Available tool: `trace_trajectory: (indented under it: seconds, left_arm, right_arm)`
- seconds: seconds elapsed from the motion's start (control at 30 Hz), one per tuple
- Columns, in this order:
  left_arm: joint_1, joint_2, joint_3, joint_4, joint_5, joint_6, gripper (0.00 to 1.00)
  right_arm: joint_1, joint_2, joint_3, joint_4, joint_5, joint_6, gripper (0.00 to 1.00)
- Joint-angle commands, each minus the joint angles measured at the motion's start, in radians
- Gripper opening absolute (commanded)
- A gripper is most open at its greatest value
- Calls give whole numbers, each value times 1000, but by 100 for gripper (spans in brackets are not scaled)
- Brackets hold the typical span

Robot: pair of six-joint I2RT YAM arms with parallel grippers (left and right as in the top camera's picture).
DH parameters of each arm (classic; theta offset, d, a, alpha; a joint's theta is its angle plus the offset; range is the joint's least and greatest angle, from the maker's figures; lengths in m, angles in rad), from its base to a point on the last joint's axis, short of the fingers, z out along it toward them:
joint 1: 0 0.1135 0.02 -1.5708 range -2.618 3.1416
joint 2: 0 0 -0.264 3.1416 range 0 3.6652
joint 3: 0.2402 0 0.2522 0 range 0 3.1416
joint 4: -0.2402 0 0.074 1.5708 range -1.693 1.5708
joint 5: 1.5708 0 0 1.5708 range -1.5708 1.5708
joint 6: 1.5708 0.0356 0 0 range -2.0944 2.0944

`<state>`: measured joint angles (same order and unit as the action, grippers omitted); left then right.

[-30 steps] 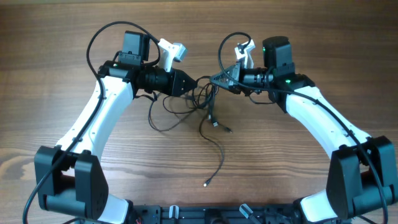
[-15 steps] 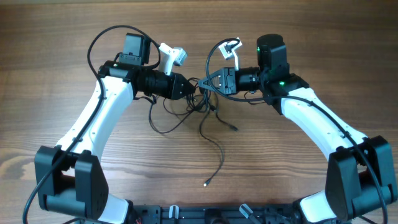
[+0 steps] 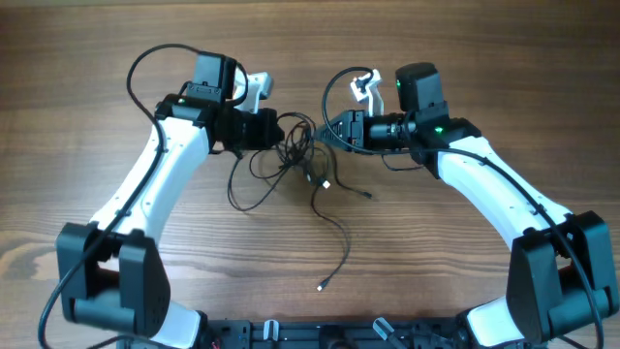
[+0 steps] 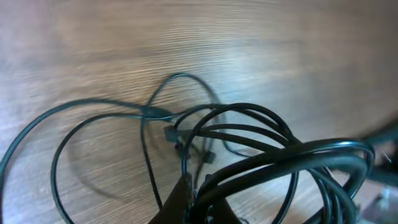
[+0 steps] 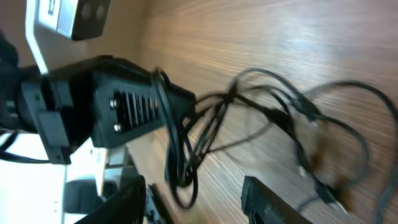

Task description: Untangle cables

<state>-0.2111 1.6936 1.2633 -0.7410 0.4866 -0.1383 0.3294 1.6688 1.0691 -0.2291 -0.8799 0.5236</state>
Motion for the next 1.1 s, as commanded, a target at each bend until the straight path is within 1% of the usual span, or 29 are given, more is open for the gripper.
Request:
trace_trajectory:
  seconds: [0.0,0.03,0.2,0.27,0.37,0.47,0.57,0.73,0.9,0.97,1.07]
  left_arm:
    - [0,88,10,19,-77,-180,4]
    - [-1,108,10,26,-77,-203,4]
    - [-21,207,10,61,-76,-352,4]
    - [-35,222,10,77,-76,-392,4]
    - [-60,225,10,113,-76,-394,4]
    - [-76,225,10,164,-77,-394,4]
    - [-77,225,10,188,-77,-395,4]
    - [-79,225,10,181,-96,-394,4]
    - [-82,225,10,174,-95,-394,4]
    - [-83,225,10,171,-89,-395,4]
    - [-92,225,10,170,-72,-399,4]
  right_arm:
    - [2,11,2,-34,64,-35,51]
    - [2,11,2,-42,74,-35,50]
    - [2,11,2,-76,127,-35,41]
    - [2,11,2,-76,134,-34,39]
    - [5,11,2,-78,157,-34,37]
    - [44,11,2,-78,217,-35,37]
    - [105,11,2,-76,344,-31,36]
    - [180,11,2,-40,573,-28,36]
    - [184,11,2,58,597,-51,36]
    - [184,13,2,81,634,-52,36]
    - [184,48,2,94,636,-52,36]
